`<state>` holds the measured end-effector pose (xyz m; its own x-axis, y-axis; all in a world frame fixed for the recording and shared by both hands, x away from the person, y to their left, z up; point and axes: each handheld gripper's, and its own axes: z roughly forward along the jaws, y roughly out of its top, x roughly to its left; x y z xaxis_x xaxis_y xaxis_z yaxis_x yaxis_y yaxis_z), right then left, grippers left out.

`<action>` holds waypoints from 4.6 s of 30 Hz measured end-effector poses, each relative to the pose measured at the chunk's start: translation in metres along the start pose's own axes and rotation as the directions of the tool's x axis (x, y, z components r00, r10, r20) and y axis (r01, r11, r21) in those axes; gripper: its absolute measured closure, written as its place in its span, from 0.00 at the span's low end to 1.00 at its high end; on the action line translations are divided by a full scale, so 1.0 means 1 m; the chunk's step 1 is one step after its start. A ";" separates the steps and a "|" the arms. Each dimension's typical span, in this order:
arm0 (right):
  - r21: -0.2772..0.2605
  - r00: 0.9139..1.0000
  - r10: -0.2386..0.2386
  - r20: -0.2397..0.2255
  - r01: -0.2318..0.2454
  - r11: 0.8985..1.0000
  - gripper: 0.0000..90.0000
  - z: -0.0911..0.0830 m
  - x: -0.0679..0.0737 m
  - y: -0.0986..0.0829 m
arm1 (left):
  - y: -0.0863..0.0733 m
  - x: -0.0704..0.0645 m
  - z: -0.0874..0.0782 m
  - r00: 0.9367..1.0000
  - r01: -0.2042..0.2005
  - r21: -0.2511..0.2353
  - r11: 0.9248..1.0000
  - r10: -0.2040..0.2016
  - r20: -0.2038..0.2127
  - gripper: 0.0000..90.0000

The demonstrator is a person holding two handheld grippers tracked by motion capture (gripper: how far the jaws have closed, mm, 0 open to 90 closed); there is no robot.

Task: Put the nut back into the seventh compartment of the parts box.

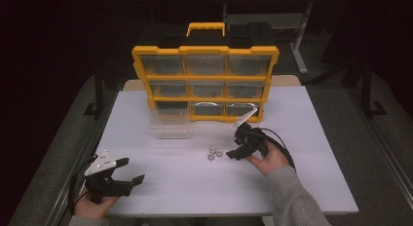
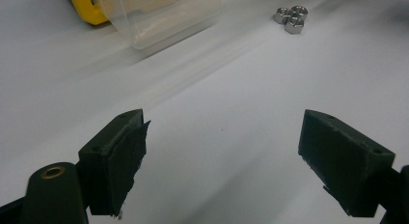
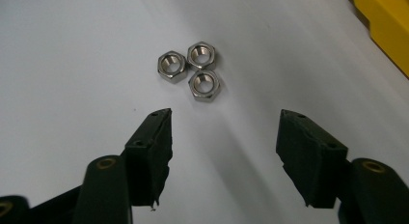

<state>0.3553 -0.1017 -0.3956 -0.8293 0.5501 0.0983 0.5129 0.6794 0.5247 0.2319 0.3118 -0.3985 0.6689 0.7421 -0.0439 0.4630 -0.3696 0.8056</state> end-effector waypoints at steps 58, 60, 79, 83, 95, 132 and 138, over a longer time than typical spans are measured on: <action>0.055 0.992 -0.101 -0.075 0.106 0.993 0.77 0.013 -0.003 0.052 | 0.001 0.002 -0.002 1.000 -0.020 0.016 1.000 0.020 0.000 0.18; 0.049 0.991 -0.108 -0.078 0.112 0.992 0.77 0.009 -0.004 0.059 | 0.000 0.002 -0.002 1.000 -0.019 0.016 1.000 0.019 0.000 0.19; 0.004 0.980 -0.171 -0.099 0.172 0.985 0.77 -0.005 0.003 0.146 | 0.000 0.003 -0.003 1.000 -0.010 0.007 1.000 0.010 0.000 0.19; 0.001 0.977 -0.182 -0.109 0.183 0.983 0.77 0.000 0.008 0.165 | 0.000 0.002 -0.003 1.000 -0.008 0.005 1.000 0.008 -0.002 0.19; 0.028 0.976 -0.174 -0.134 0.179 0.983 0.77 0.035 0.020 0.200 | 0.000 0.003 -0.004 1.000 -0.013 0.005 1.000 0.013 0.000 0.19; -0.011 0.986 -0.150 -0.077 0.149 0.989 0.65 -0.006 0.002 0.110 | 0.000 0.001 -0.001 1.000 -0.014 0.013 1.000 0.015 -0.007 0.19; -0.007 0.987 -0.131 -0.090 0.131 0.991 0.64 0.001 0.001 0.082 | 0.001 0.000 0.000 1.000 -0.024 0.018 1.000 0.024 -0.006 0.19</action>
<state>0.3969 -0.0445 -0.3533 -0.9060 0.4103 0.1042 0.3982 0.7423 0.5389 0.2327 0.3117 -0.3976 0.6765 0.7361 -0.0210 0.4572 -0.3975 0.7956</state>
